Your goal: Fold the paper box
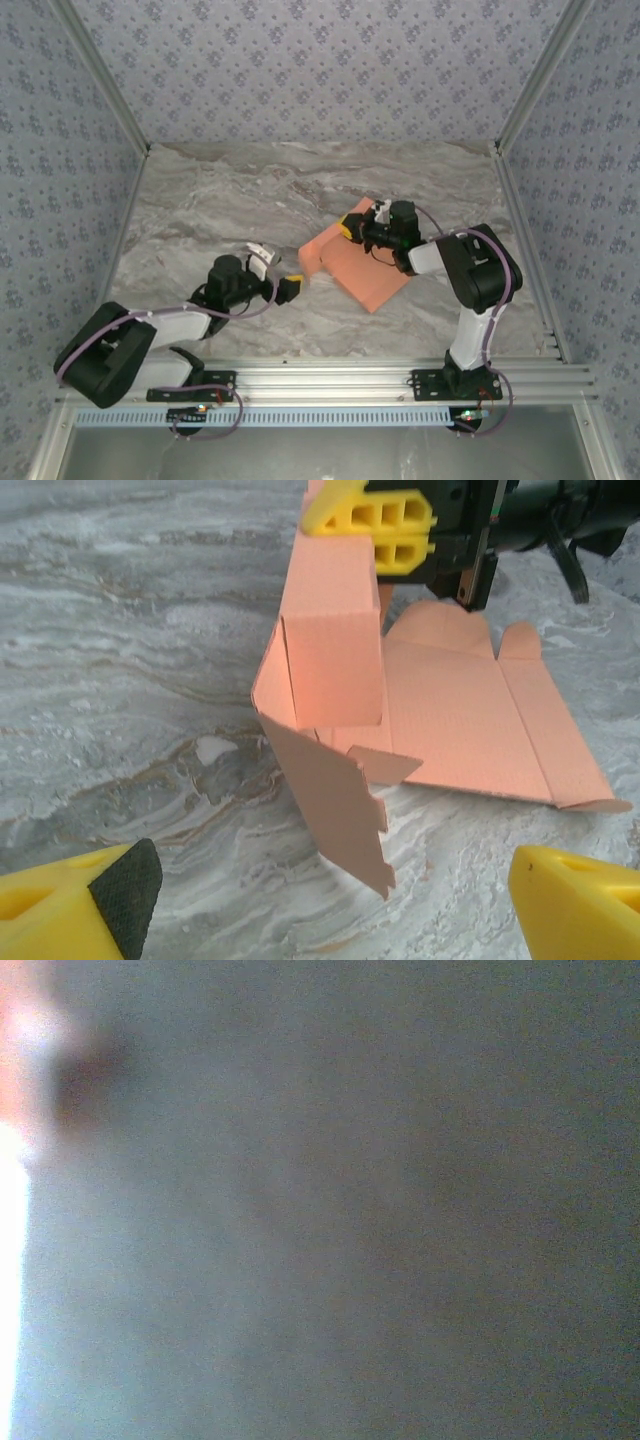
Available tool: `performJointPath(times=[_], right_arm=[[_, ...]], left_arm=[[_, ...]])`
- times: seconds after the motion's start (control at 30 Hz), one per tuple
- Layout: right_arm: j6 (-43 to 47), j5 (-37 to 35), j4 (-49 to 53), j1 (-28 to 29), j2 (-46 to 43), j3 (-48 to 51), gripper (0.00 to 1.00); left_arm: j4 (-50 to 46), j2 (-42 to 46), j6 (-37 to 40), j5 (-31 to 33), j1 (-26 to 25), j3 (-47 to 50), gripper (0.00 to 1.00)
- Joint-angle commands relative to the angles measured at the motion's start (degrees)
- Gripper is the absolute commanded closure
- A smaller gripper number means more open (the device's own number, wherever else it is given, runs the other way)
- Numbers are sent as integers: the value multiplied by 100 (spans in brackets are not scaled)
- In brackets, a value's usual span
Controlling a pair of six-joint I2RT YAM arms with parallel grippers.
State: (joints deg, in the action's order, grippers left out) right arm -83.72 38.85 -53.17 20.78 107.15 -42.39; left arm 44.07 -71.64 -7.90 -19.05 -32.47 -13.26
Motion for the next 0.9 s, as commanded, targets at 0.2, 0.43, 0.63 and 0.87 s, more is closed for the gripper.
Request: performJointPath(times=[0.2,0.43,0.63,0.87], right_arm=[[-441,301,-889,-91,223,104,100],[-610,314,-1189,-67,435,125,100],[-654,279,-1245,54,456,70,100],[-629,299,-1240,77,498,45,100]], left_arm=[[-278,64,278,604,-20,-85,3],[-145,-298,295,1038,-26,-302,3],[97,-835,353,997,-80,-584,10],[134,-1226,411,778,-414,-931,14]])
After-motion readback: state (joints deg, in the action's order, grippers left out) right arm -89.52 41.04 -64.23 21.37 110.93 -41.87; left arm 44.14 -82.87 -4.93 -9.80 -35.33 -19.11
